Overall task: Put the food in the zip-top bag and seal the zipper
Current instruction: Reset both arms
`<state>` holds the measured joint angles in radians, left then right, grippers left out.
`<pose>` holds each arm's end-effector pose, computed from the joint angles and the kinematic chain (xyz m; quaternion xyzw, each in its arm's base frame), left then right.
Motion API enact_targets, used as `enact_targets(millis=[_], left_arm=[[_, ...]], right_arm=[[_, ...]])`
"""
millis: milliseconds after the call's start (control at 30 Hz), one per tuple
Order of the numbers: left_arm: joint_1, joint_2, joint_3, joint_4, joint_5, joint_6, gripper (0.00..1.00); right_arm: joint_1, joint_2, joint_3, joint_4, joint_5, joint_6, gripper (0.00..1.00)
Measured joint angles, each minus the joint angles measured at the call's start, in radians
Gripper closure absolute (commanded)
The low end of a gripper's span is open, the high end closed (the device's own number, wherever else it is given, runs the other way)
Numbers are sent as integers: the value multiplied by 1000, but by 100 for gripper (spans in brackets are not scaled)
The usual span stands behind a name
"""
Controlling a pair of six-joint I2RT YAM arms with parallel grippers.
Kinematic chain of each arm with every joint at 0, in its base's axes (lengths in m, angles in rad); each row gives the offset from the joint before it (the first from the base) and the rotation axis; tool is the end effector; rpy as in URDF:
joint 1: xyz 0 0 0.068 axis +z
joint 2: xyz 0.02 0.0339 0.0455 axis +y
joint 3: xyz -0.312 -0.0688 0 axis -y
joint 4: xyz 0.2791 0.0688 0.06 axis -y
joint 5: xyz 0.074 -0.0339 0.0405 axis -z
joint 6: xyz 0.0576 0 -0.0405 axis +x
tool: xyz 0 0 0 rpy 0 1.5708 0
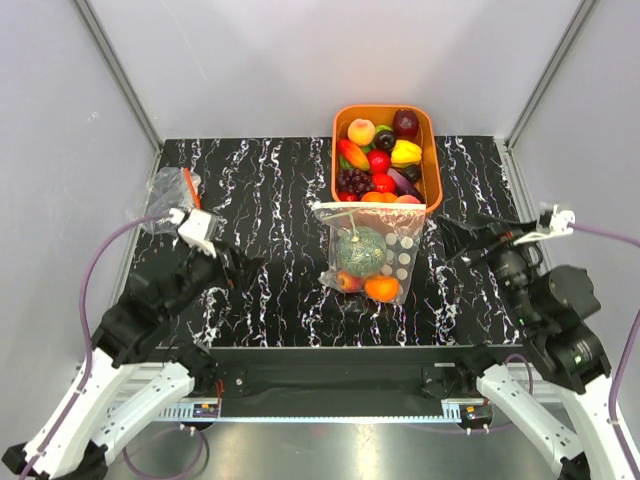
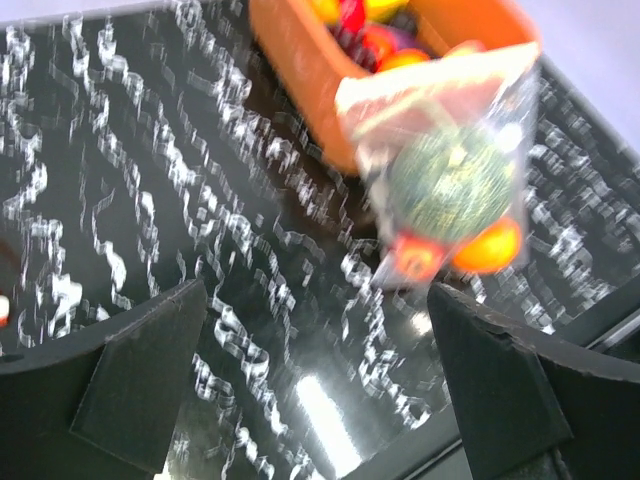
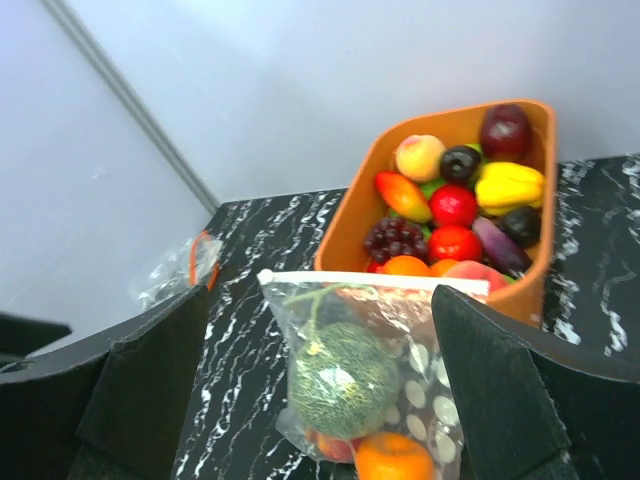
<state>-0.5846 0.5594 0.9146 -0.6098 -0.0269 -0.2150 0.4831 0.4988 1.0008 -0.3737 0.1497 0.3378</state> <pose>0.1040 -0.0670 0.3993 0.1373 0.7791 -0.2282 0.5675 0.0852 0.0350 0.4664 0.0082 0.6608 0.2535 0.7064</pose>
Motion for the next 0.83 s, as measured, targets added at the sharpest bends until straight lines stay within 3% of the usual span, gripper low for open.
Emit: enact_targets(millis=[267, 833], left_arm=[[0, -206, -169, 7, -37, 19, 1], [0, -204, -173, 22, -47, 24, 1]], right_arm=[[0, -143, -154, -119, 122, -1, 0], [0, -177, -204, -208, 216, 34, 0]])
